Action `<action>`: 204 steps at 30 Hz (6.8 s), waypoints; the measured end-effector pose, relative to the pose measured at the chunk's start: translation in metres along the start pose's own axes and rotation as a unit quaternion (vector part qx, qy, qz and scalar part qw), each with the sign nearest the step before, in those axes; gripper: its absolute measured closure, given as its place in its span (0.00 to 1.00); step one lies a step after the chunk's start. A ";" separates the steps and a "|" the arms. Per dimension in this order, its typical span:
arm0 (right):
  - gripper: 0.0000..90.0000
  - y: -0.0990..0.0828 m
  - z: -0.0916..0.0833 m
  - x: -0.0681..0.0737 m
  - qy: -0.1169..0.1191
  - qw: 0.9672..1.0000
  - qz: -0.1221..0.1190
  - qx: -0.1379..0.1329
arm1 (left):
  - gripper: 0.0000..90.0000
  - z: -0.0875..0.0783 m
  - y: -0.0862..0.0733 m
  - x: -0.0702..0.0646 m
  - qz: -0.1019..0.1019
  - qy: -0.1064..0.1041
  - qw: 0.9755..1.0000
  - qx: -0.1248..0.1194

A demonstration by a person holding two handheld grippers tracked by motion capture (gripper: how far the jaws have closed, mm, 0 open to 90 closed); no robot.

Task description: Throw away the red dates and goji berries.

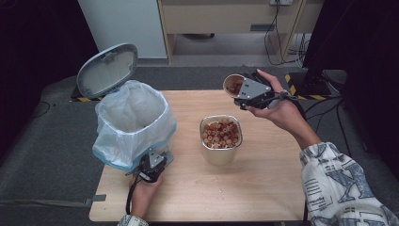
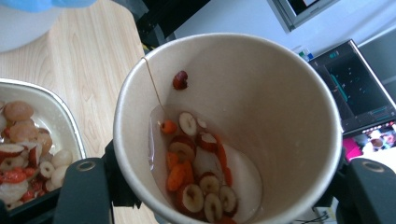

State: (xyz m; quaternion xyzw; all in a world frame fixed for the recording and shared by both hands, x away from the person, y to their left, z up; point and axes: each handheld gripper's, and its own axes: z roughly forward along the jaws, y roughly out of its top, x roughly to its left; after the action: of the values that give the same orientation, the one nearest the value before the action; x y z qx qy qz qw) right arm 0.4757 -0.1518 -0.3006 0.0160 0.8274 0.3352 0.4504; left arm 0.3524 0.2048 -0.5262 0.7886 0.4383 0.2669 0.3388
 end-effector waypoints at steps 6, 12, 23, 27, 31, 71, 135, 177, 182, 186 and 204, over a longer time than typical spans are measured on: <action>0.35 0.003 -0.003 -0.001 -0.003 1.000 -0.015 0.003 | 0.99 0.000 0.000 0.000 -0.001 0.000 1.000 0.000; 0.35 0.005 -0.006 -0.005 -0.009 1.000 -0.024 0.007 | 0.99 0.000 0.000 0.000 0.002 0.000 1.000 0.000; 0.36 0.015 -0.008 -0.004 -0.022 0.996 -0.080 0.030 | 0.99 0.000 0.000 0.000 0.001 0.000 1.000 0.000; 0.36 0.019 -0.009 -0.004 -0.028 0.994 -0.102 0.040 | 0.99 0.000 0.000 0.000 0.001 0.000 1.000 0.000; 0.36 0.022 -0.010 -0.003 -0.030 0.992 -0.117 0.045 | 0.99 0.000 0.000 0.000 0.001 0.000 1.000 0.000; 0.36 0.033 -0.011 0.005 -0.051 0.970 -0.224 0.079 | 0.99 0.000 0.000 0.000 0.001 0.000 1.000 0.000; 0.37 0.046 -0.022 0.001 -0.102 0.921 -0.357 0.118 | 0.99 0.000 0.000 0.000 -0.001 0.000 1.000 0.001; 0.37 0.047 -0.007 0.024 -0.100 0.875 -0.453 0.141 | 0.99 0.000 0.000 0.001 -0.001 0.000 1.000 0.001; 0.37 0.046 0.000 0.039 -0.078 0.841 -0.514 0.148 | 0.99 0.000 0.000 0.001 -0.001 0.000 1.000 0.001; 0.37 0.048 -0.001 0.034 -0.093 0.851 -0.495 0.147 | 0.99 0.000 0.000 0.000 -0.001 0.000 1.000 0.000; 0.38 0.051 -0.004 0.029 -0.113 0.846 -0.497 0.154 | 0.99 0.000 0.000 0.000 -0.001 0.000 1.000 0.001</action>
State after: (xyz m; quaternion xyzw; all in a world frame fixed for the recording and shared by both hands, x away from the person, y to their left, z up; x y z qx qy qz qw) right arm 0.4413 -0.1054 -0.2917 -0.2907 0.7091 -0.0694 0.6387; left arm 0.3527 0.2050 -0.5260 0.7882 0.4394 0.2664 0.3385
